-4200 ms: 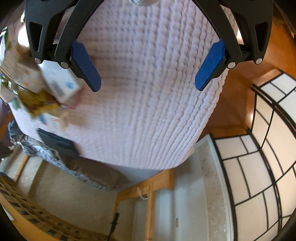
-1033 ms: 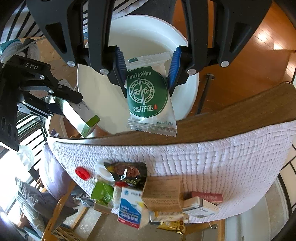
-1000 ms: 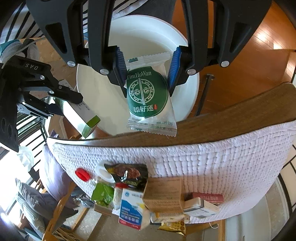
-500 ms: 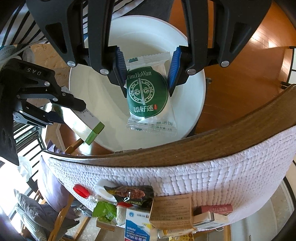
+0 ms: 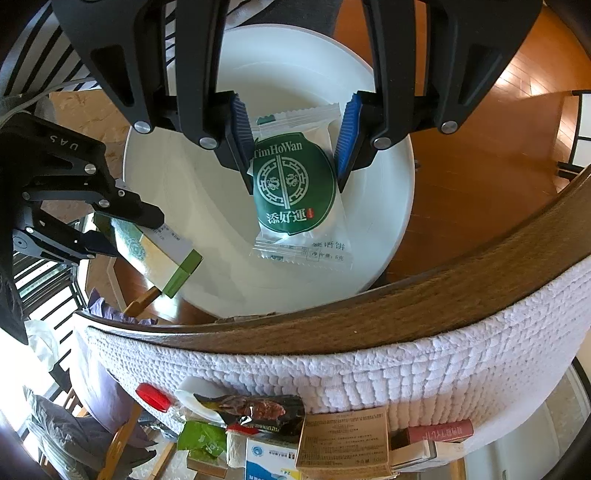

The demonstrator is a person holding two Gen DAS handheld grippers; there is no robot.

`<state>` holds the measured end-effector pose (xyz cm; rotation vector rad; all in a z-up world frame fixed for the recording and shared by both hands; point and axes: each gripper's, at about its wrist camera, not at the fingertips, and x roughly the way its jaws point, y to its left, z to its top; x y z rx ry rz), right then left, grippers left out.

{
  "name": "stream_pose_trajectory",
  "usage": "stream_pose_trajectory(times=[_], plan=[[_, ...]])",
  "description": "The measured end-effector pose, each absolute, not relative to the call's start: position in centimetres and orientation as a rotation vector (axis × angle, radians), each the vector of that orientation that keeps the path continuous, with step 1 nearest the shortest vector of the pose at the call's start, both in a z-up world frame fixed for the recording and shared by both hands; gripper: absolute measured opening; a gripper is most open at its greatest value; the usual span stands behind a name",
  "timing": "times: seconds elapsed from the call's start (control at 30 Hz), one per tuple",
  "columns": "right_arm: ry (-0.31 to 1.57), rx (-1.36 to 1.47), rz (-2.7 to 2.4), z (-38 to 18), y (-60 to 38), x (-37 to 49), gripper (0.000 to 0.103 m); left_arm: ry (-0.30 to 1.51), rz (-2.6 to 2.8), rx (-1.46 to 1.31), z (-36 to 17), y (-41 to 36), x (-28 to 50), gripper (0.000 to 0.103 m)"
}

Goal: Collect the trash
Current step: 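Carry the snack packet and green-yellow box over the white bin with both tools, then open both tools to drop the packet and box into the bin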

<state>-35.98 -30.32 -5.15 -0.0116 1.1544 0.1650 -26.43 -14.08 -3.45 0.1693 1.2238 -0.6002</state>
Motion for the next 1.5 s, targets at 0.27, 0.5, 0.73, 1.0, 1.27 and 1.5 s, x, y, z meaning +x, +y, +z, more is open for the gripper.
stream_pose_trajectory(times=[0.27,0.5,0.73,1.0,1.27,1.5], plan=[[1.176,-0.013,0.16,-6.1,-29.6,-35.2,0.043,1.232,-0.607,0.189,-5.1,-14.5,-26.6,0.042],[1.188,-0.013,0.163,-7.3,-29.7,-35.2,0.043,1.243,-0.603,0.206,-6.4,-14.6,-26.4,0.042],[1.198,-0.007,0.159,-8.3,-29.5,-35.1,0.043,1.249,-0.591,0.227,-7.1,-15.0,-26.6,0.042],[1.21,0.0,0.152,-9.0,-29.6,-34.8,0.043,1.243,-0.581,0.265,-7.9,-15.8,-27.0,0.042],[1.218,0.001,0.148,-9.6,-29.7,-35.0,0.043,1.243,-0.571,0.28,-8.1,-16.7,-27.0,0.042],[1.22,0.007,0.142,-9.8,-29.7,-35.2,0.043,1.244,-0.567,0.282,-8.3,-16.7,-26.9,0.042]])
